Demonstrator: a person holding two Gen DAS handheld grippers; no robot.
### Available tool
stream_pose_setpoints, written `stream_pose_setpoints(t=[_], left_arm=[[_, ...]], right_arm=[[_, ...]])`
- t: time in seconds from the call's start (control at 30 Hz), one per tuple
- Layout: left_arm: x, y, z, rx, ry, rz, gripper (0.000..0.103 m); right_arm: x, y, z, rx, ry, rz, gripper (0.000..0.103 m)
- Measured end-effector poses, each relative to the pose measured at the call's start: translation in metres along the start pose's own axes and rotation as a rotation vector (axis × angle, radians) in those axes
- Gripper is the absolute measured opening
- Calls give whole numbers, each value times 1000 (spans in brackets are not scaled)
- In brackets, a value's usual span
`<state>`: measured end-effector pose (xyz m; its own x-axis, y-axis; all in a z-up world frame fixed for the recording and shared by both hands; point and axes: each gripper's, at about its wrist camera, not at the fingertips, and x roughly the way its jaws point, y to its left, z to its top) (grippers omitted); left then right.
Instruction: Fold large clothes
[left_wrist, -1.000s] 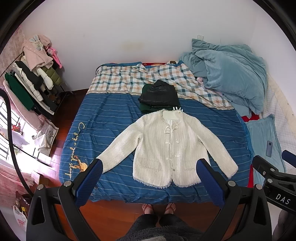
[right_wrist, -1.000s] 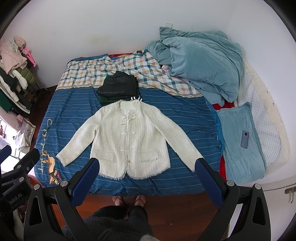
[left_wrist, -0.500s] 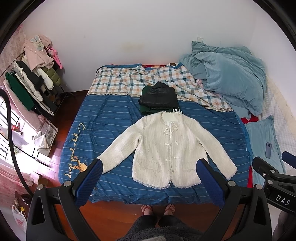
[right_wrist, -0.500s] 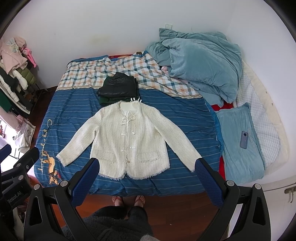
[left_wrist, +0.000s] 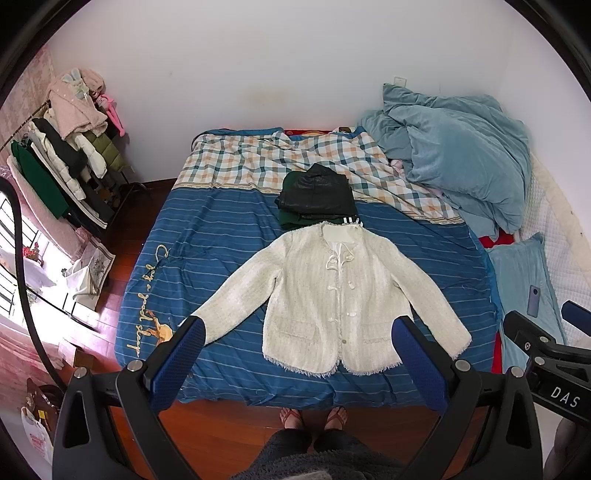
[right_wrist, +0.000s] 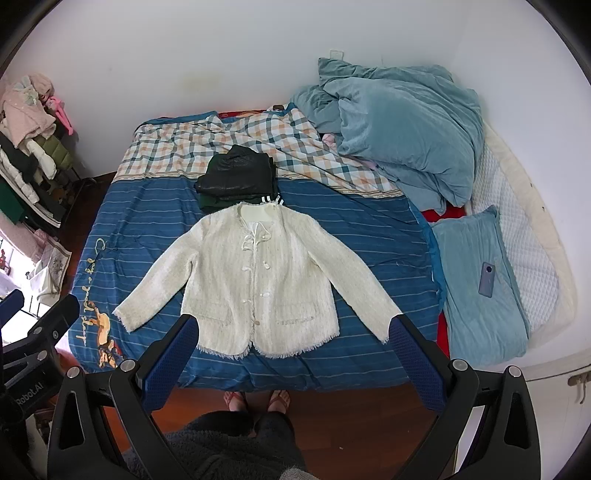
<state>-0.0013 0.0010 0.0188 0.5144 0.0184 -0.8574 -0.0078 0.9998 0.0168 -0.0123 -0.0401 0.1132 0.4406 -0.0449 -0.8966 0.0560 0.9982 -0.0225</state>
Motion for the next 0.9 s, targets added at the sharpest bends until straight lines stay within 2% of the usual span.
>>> stream_pose_setpoints(t=[0.4, 0.53, 0.7, 0.77, 0.9], left_arm=[[1, -2, 0, -2, -2, -3, 103], [8, -3, 6, 0, -7, 1, 103], [49, 0, 19, 17, -35, 30, 103], [78, -4, 27, 26, -67, 72, 103], [131, -10, 35, 26, -59, 116, 103]], right_arm=[[-5, 1, 8, 12, 7, 5, 103], [8, 0, 8, 47, 23, 15, 103], [51, -19, 10, 194, 46, 131, 103], [79, -36, 6, 273, 46, 115, 103], [149, -88, -8, 442, 60, 30, 103]])
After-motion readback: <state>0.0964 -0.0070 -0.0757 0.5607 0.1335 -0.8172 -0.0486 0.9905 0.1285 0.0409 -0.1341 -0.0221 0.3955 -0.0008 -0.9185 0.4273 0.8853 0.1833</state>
